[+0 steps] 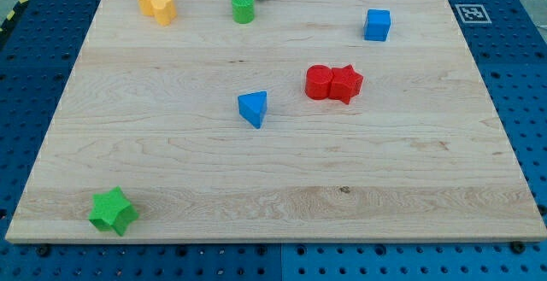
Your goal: Point at the green circle
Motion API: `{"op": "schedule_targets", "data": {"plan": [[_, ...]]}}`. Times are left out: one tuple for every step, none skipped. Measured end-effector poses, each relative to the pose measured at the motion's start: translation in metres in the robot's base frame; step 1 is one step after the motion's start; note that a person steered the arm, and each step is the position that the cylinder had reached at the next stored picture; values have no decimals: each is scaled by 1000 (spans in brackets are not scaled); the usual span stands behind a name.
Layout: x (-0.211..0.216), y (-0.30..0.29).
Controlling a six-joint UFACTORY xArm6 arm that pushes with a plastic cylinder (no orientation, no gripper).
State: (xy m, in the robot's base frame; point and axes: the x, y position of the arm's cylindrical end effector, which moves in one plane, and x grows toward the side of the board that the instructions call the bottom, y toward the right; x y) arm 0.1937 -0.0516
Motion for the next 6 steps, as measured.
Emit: {"op": "schedule_targets", "data": {"plan": [[2,-26],[-1,-15],[0,7],[0,10],[3,10],[27,10]]}}
